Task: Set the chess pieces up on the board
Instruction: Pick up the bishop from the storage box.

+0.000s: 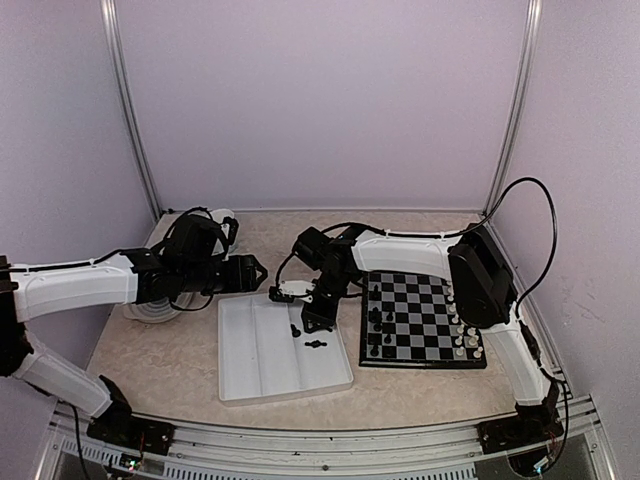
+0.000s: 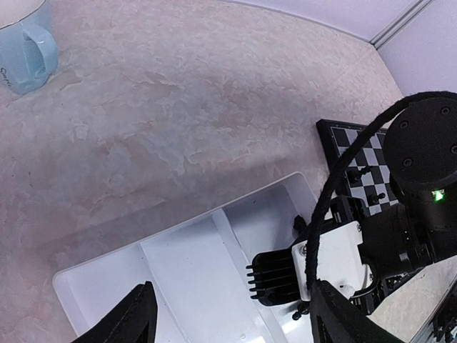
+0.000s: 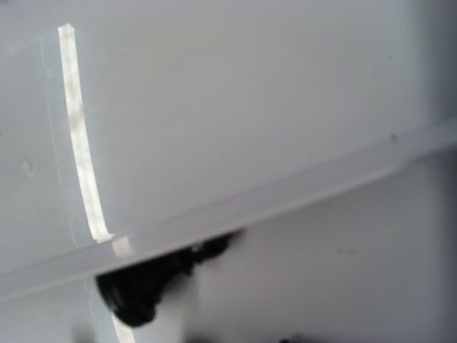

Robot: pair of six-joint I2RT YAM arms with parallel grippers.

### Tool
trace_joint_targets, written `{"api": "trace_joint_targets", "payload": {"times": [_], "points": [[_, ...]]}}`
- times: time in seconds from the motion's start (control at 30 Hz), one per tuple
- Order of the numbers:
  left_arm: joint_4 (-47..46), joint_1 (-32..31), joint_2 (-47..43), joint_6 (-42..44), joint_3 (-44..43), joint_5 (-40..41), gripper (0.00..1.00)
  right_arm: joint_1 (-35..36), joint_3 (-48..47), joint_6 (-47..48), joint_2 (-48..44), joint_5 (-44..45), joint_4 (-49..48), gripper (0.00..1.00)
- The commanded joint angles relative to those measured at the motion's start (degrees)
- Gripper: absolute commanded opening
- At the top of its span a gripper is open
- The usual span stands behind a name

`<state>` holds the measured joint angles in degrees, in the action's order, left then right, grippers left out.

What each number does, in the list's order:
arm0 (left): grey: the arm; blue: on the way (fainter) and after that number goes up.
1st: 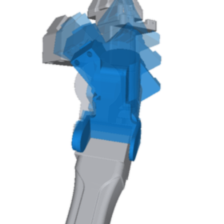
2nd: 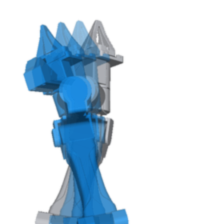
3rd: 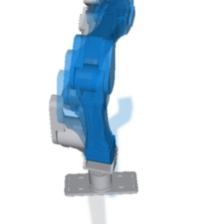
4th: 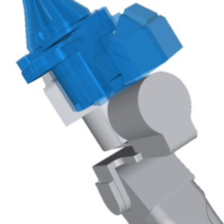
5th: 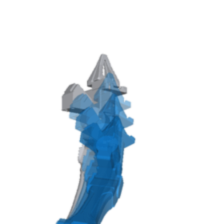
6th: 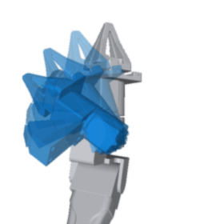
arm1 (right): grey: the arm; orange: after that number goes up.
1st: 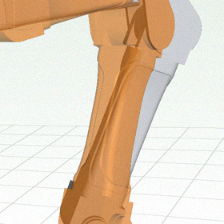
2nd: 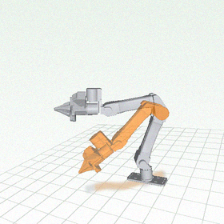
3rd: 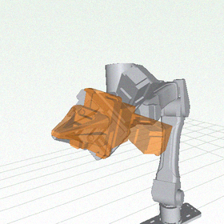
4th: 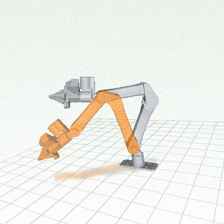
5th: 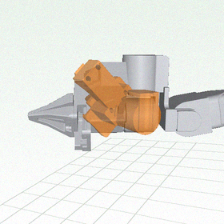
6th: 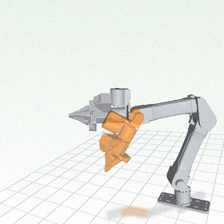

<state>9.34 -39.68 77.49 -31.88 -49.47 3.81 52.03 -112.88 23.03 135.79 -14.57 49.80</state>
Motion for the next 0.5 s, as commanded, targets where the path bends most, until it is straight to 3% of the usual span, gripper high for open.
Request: {"api": "trace_joint_targets", "payload": {"times": [0.0,0.47], "points": [[-1.25,0.04,-1.14,-0.38,0.6,-0.13,0.73,0.62,0.32,-0.57,-2.59,-3.47,0.37,0.31],[-1.46,0.01,-0.48,-1.19,0.52,-0.71,0.73,1.76,-4.86,-0.7,1.93,-4.63,1.18,0.36]]}}
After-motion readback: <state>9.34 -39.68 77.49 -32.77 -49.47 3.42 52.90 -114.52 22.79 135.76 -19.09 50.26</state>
